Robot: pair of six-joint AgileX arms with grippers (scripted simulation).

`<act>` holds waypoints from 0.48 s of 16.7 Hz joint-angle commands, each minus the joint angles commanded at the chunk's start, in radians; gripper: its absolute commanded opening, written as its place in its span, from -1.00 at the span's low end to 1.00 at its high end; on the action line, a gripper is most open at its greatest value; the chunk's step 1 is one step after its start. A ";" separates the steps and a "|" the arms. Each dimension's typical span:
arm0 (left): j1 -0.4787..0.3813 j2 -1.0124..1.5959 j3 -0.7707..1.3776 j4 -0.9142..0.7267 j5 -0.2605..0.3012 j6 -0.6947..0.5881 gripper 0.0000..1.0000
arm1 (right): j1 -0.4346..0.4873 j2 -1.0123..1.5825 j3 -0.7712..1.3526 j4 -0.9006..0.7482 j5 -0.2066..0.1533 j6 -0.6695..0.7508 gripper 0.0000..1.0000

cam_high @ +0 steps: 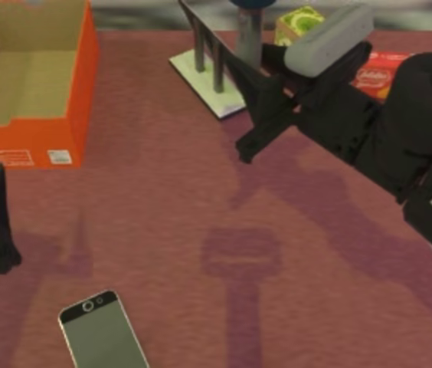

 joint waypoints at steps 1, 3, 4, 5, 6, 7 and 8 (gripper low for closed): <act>-0.036 0.072 0.039 0.027 0.011 0.000 1.00 | 0.000 0.000 0.000 0.000 0.000 0.000 -1.00; -0.111 0.230 0.122 0.083 0.035 0.001 1.00 | 0.000 0.000 0.000 0.000 0.000 0.000 -1.00; -0.150 0.311 0.164 0.111 0.048 0.001 1.00 | 0.000 0.000 0.000 0.000 0.000 0.000 -1.00; -0.189 0.390 0.205 0.139 0.061 0.001 1.00 | 0.000 0.000 0.000 0.000 0.000 0.000 -1.00; -0.227 0.464 0.245 0.166 0.073 0.001 1.00 | 0.000 0.000 0.000 0.000 0.000 0.000 -1.00; -0.264 0.533 0.284 0.192 0.085 0.002 1.00 | 0.000 0.000 0.000 0.000 0.000 0.000 -1.00; -0.298 0.595 0.321 0.217 0.097 0.002 1.00 | 0.000 0.000 0.000 0.000 0.000 0.000 -1.00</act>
